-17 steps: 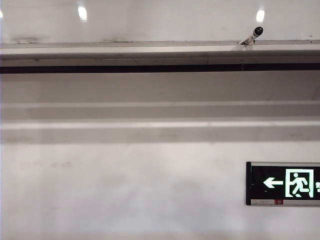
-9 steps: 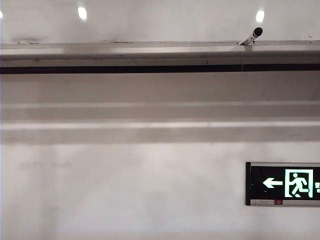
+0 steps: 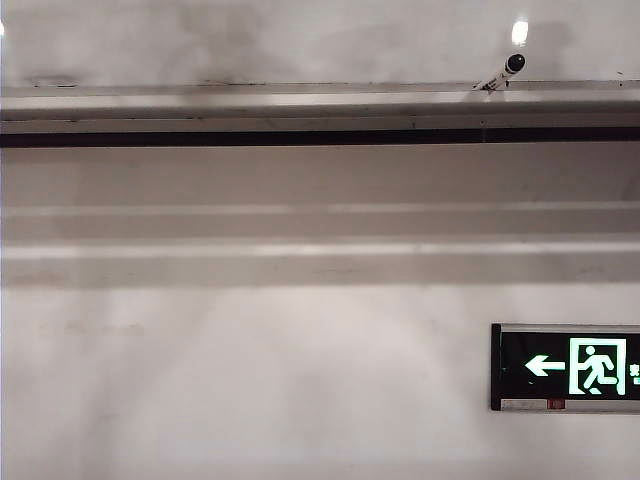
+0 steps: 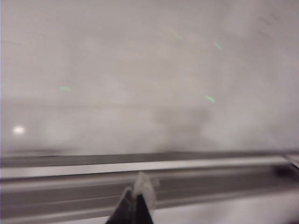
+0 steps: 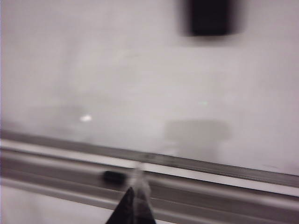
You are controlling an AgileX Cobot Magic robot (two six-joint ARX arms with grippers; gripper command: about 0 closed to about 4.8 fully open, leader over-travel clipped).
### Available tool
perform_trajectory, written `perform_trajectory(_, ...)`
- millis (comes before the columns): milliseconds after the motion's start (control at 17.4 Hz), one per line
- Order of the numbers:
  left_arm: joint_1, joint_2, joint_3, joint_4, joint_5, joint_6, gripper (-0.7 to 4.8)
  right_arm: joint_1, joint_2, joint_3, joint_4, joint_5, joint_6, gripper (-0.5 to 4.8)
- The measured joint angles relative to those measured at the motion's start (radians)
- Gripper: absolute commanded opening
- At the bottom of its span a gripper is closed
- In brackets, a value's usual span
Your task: Take a marker from the whiteboard tray, write "Hi!" on the whiteboard, and then put the marker back vertically into the whiteboard tray.
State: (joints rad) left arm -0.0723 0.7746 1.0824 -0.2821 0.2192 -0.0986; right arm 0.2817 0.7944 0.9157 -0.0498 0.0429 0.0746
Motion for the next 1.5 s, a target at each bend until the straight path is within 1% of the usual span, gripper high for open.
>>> perform_trajectory(115, -0.067, 0.030, 0.025, -0.003, 0.000, 0.034, -0.06, 0.078, 0.071, -0.001, 0.070, 0.019, 0.000, -0.04)
perform_trajectory(173, -0.105, 0.041, 0.029, 0.008, 0.000, 0.051, -0.06, 0.116, 0.111, -0.002, 0.100, 0.034, 0.000, 0.48)
perform_trajectory(288, -0.164, 0.054, 0.028, 0.015, -0.018, 0.058, -0.06, 0.140, 0.171, -0.003, 0.144, 0.063, -0.001, 4.32)
perform_trajectory(346, -0.196, 0.055, 0.028, 0.016, -0.045, 0.058, -0.06, 0.136, 0.198, -0.003, 0.174, 0.071, 0.000, 4.33)
perform_trajectory(461, -0.228, 0.053, 0.028, 0.017, -0.072, 0.060, -0.06, 0.135, 0.248, -0.003, 0.200, 0.089, 0.000, 3.98)
perform_trajectory(634, -0.222, 0.052, 0.029, 0.018, -0.086, 0.060, -0.06, 0.140, 0.287, -0.003, 0.220, 0.107, -0.001, 3.98)
perform_trajectory(749, -0.224, 0.052, 0.029, 0.028, -0.084, 0.061, -0.06, 0.140, 0.319, -0.004, 0.226, 0.123, 0.000, 3.87)
perform_trajectory(807, -0.223, 0.052, 0.029, 0.039, -0.085, 0.060, -0.06, 0.143, 0.340, -0.004, 0.232, 0.153, -0.001, 3.86)
perform_trajectory(980, -0.223, 0.052, 0.029, 0.067, -0.085, 0.060, -0.06, 0.143, 0.399, -0.019, 0.316, 0.167, 0.000, 3.86)
perform_trajectory(1095, -0.223, 0.052, 0.029, 0.076, -0.085, 0.060, -0.06, 0.143, 0.429, -0.048, 0.340, 0.201, 0.000, 3.82)
perform_trajectory(1210, -0.223, 0.052, 0.029, 0.077, -0.085, 0.060, -0.06, 0.143, 0.440, -0.081, 0.355, 0.217, 0.000, 3.19)
perform_trajectory(1498, -0.223, 0.052, 0.029, 0.077, -0.085, 0.060, -0.06, 0.130, 0.463, -0.099, 0.391, 0.224, 0.000, 3.01)
